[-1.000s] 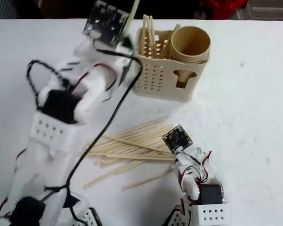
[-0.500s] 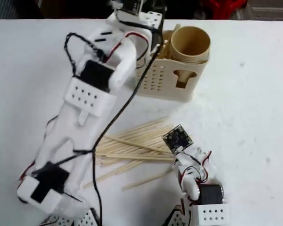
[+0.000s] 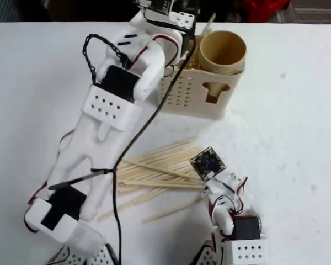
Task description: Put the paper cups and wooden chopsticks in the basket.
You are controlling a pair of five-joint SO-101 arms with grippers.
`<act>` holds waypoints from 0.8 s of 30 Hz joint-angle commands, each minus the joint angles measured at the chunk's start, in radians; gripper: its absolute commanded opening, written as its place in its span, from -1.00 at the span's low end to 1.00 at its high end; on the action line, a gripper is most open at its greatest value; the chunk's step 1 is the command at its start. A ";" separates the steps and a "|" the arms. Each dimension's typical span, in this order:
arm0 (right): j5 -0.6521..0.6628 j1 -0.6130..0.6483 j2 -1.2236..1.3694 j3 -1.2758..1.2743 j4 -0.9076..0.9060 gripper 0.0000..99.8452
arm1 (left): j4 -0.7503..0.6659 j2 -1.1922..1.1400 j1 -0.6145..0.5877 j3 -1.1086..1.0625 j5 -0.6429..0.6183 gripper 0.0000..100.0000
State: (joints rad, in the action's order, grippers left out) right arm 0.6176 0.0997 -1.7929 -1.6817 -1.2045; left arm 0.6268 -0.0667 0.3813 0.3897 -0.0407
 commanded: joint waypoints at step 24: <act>0.014 -0.045 -0.007 0.092 -0.007 -0.96 | 0.534 0.173 -0.532 -0.549 0.054 -0.87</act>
State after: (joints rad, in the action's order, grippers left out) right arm 0.6176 0.0936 -1.7929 -1.6540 -1.2045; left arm 1.3357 0.0545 -0.0790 0.0752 -0.0376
